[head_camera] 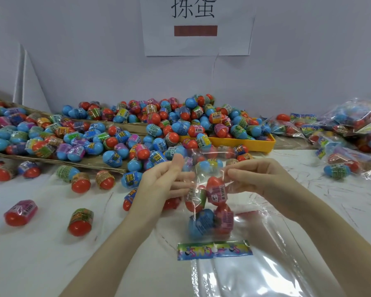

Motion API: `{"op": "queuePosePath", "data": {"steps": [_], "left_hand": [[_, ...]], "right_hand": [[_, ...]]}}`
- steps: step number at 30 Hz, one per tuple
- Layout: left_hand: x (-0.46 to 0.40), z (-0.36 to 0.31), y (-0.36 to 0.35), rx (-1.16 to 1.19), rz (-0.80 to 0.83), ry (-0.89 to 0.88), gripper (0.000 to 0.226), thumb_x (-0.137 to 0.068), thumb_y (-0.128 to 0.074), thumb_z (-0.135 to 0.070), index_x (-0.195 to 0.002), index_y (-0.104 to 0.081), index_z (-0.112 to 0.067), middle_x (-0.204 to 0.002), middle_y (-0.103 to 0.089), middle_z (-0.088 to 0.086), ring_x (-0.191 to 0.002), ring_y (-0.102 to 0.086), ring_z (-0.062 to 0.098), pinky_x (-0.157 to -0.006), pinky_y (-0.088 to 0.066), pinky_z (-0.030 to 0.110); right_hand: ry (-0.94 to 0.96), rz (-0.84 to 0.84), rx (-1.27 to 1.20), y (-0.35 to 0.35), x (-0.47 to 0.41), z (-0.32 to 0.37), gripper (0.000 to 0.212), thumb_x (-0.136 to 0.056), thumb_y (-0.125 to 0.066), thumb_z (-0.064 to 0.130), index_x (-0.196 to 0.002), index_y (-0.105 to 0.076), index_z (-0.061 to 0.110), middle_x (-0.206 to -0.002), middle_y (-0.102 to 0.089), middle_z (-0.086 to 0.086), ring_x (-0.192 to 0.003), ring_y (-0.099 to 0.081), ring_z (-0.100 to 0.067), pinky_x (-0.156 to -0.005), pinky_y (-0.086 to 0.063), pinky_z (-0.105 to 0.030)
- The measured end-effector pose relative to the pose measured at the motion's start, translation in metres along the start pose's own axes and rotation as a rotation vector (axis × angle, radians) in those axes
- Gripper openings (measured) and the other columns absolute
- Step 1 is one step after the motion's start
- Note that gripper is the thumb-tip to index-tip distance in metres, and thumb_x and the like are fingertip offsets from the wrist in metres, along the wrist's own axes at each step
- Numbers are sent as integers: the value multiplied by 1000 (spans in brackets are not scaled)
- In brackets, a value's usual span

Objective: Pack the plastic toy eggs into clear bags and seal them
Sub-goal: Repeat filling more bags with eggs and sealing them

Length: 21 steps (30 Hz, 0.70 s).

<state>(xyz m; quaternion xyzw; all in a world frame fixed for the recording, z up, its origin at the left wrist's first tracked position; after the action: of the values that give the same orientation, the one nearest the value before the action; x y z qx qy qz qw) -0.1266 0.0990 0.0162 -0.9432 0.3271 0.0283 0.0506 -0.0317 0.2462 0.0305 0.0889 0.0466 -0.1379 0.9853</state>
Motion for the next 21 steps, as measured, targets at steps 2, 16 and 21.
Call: {"op": "queuePosePath", "data": {"steps": [2, 16, 21], "left_hand": [[-1, 2, 4, 19, 7, 59, 22, -74, -64, -29, -89, -65, -13, -76, -74, 3, -68, -71, 11, -57, -53, 15], [3, -10, 9, -202, -22, -88, 21, -78, -66, 0, -76, -71, -20, -63, -70, -14, -64, -67, 0, -51, -49, 10], [3, -14, 12, -226, -30, -132, 23, -75, -67, 3, -74, -68, -20, -56, -68, -11, -58, -66, 1, -50, -48, 9]], "right_hand": [[7, -24, -11, 1, 1, 1, 17, -66, -64, 29, -75, -77, 24, -78, -73, -4, -69, -69, -15, -64, -54, -18], [-52, -46, 64, 8, 4, 1, 21, -66, -64, 22, -83, -73, 12, -78, -73, -10, -65, -70, -22, -60, -53, -19], [-25, -49, 39, 7, 3, 2, 17, -66, -64, 18, -78, -75, 17, -77, -73, -11, -67, -70, -20, -61, -54, -19]]}}
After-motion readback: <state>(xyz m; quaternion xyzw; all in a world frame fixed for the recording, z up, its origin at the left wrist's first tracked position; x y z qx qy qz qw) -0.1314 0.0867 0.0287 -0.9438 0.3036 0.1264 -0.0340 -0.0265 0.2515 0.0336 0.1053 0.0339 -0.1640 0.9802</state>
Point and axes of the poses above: each hand's wrist, its own x-axis away from the middle knuckle, its own y-axis out of the back of the hand, z = x × y, the point moved 6 cm from there along -x, towards the middle knuckle
